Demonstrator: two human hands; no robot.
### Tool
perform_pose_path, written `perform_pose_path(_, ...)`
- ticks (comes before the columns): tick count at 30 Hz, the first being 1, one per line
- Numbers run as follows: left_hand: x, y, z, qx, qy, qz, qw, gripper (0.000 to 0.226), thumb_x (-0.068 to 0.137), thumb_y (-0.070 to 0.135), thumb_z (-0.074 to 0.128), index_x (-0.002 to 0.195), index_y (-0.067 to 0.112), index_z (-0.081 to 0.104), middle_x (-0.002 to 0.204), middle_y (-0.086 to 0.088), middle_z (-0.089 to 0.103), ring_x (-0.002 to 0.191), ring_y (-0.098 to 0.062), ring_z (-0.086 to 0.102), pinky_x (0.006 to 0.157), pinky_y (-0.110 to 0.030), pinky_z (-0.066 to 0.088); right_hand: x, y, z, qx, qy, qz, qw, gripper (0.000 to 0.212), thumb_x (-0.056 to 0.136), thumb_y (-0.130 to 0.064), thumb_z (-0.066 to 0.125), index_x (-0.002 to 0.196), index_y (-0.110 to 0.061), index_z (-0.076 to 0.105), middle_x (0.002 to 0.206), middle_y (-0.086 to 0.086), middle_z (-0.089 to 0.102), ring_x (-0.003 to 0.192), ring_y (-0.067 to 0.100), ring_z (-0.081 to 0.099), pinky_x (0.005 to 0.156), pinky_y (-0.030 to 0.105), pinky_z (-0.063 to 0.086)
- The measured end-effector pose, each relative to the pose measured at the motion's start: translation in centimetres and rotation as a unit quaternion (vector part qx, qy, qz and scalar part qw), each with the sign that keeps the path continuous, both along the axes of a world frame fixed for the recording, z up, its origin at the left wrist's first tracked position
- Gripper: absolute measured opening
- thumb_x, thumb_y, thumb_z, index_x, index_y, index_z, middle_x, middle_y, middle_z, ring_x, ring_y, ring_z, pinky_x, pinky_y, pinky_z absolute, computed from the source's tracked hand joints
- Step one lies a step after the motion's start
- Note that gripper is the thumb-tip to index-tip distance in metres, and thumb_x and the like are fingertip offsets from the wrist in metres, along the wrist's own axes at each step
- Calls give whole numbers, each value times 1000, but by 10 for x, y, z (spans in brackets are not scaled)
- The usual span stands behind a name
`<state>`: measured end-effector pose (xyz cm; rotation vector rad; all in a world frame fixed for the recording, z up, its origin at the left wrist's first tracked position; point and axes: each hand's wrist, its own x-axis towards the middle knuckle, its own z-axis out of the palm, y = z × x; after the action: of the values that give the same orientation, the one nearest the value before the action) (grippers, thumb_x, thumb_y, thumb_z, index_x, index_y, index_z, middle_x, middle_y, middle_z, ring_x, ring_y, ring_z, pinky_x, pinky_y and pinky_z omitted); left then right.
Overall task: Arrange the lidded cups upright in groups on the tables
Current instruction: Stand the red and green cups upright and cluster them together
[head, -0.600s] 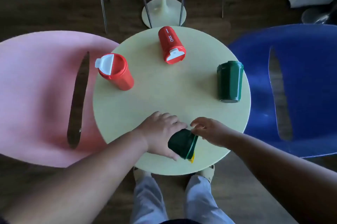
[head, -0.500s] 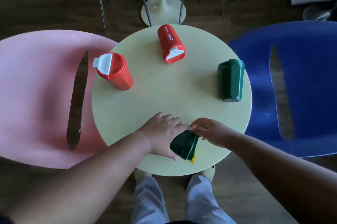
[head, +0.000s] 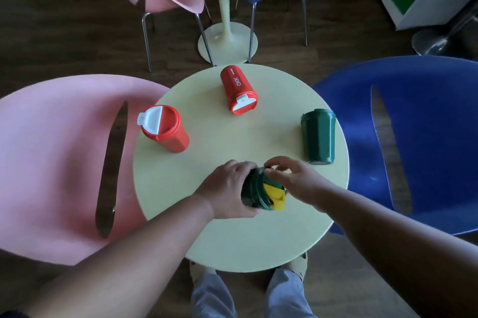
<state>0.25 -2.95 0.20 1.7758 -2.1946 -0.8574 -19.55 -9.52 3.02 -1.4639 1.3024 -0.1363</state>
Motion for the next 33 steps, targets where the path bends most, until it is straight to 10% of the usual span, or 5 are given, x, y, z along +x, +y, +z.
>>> perform_pose_path(10, 19, -15, 1, 53, 159, 161, 973, 83, 56, 39, 91, 126, 34, 46, 117, 19, 61, 107, -3, 59, 91, -34, 52, 40, -26, 20, -103, 28, 28, 994, 30, 94, -22, 56, 119, -37, 64, 113, -3, 57, 92, 16, 56, 65, 24, 48)
perform_pose_path(33, 33, -21, 34, 78, 41, 73, 993, 98, 68, 36, 82, 148, 38, 26, 147, 17, 37, 129, -5, 44, 104, -24, 42, 46, -32, 18, -83, 71, 78, 991, 23, 93, -27, 61, 115, -26, 59, 90, -8, 62, 69, 11, 55, 57, 25, 46)
